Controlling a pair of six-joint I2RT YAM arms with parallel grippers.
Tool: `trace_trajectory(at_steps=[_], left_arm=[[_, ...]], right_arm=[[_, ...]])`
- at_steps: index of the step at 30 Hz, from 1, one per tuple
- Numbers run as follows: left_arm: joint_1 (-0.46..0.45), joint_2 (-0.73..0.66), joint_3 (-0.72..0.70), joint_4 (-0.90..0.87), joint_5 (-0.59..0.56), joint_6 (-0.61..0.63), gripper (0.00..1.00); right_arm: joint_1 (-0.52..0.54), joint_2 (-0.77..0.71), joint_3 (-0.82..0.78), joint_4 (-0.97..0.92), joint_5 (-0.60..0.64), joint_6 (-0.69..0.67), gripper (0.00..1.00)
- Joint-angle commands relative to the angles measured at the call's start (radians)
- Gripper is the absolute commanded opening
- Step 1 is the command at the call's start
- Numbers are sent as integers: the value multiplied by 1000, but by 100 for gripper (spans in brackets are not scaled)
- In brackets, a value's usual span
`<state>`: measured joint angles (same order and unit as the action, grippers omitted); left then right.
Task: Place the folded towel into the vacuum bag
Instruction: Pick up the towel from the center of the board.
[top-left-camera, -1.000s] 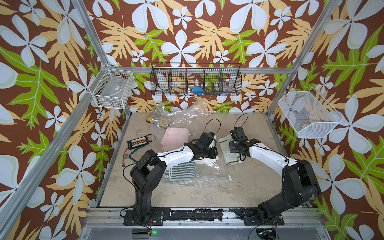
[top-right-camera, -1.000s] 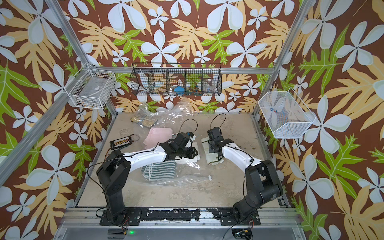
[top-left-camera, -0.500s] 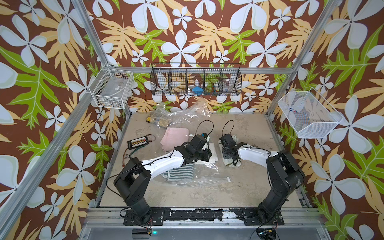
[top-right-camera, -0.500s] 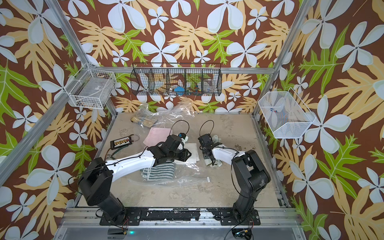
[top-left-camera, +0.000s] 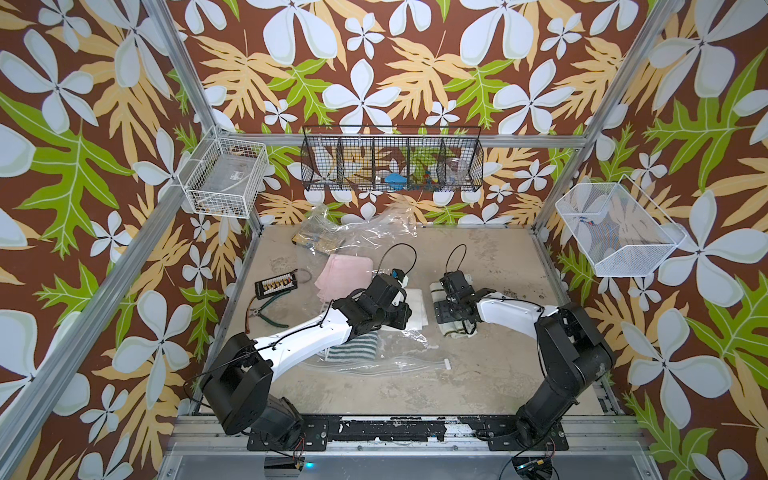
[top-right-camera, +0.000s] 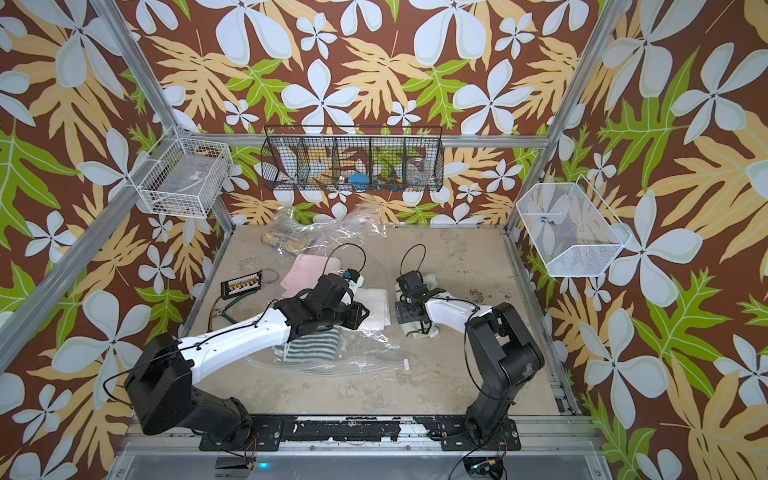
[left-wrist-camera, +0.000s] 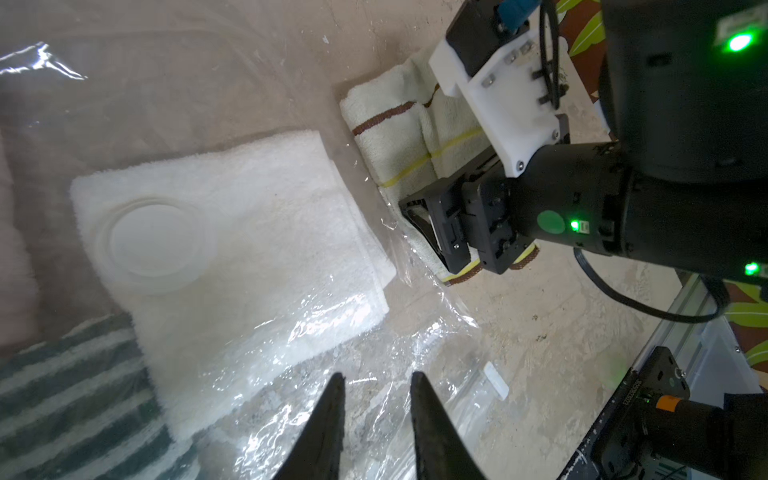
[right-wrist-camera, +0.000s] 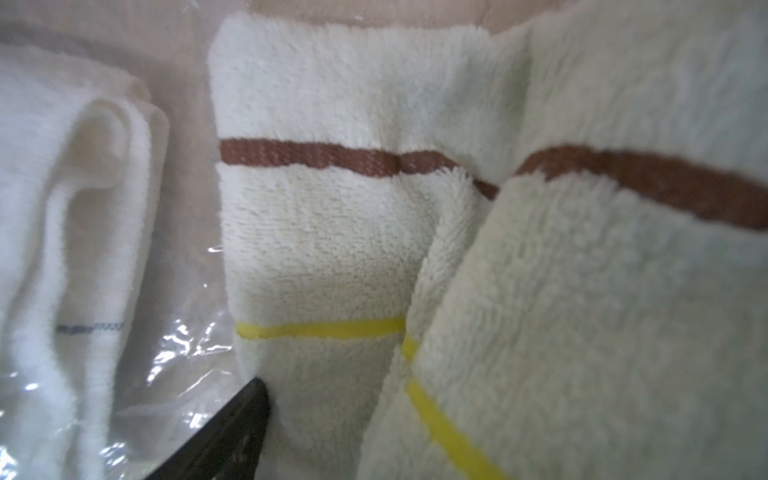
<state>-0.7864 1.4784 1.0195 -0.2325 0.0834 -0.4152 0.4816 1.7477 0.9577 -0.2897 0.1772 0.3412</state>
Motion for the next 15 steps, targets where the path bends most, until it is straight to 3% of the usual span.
trace_trajectory(at_steps=[1, 4, 10, 15], left_arm=[[3, -29, 2, -53, -19, 55, 31], [3, -57, 10, -107, -20, 104, 35], [3, -114, 18, -200, -29, 191, 49], [-4, -151, 17, -234, -23, 232, 54]], right_arm=[[18, 69, -11, -104, 14, 20, 84], [13, 77, -4, -141, 101, 23, 72], [-59, 2, 44, -164, 114, -28, 28], [-57, -134, 100, -225, 129, -60, 18]])
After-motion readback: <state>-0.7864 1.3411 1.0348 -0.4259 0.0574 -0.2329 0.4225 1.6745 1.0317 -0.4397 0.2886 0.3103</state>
